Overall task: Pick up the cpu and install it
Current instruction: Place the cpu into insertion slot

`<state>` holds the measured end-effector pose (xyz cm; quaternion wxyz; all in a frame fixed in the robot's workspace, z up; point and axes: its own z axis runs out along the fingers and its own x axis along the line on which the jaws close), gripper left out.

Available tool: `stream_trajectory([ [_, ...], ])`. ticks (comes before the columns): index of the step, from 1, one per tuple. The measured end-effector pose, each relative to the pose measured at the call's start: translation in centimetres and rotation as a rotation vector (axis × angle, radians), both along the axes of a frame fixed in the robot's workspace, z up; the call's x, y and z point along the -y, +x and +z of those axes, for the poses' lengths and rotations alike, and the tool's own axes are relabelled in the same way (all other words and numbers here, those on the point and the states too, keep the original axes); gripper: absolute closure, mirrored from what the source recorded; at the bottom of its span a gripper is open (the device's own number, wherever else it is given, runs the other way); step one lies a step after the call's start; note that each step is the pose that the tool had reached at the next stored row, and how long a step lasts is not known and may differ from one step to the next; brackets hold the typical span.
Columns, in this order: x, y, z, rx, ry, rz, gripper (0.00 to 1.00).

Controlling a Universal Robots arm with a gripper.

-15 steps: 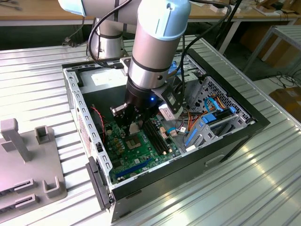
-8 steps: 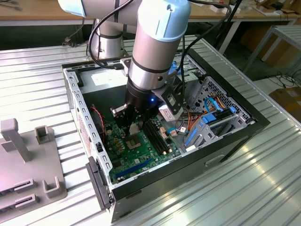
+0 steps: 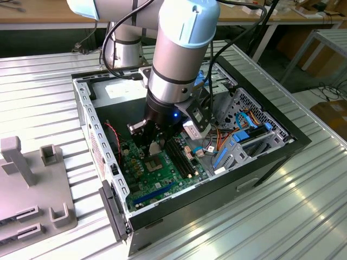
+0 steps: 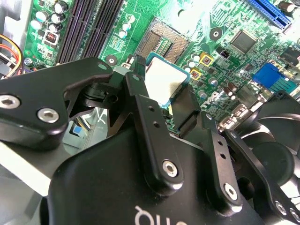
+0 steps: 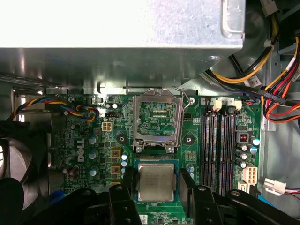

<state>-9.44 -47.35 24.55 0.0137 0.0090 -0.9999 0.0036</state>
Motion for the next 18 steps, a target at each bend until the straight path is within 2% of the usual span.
stream_trajectory([
  [5, 0.0, 0.0, 0.0, 0.0, 0.0, 0.0, 0.53],
  [9, 0.08, 0.01, -0.37, -0.0001, -0.0004, -0.002, 0.53],
  [12, 0.43, 0.0, -0.95, -0.001, -0.0002, -0.002, 0.53],
  [15, 0.98, 0.0, -1.54, -0.0016, -0.0003, -0.002, 0.53],
  [18, 1.26, 0.04, -2.03, -0.0016, 0.0001, -0.003, 0.53],
])
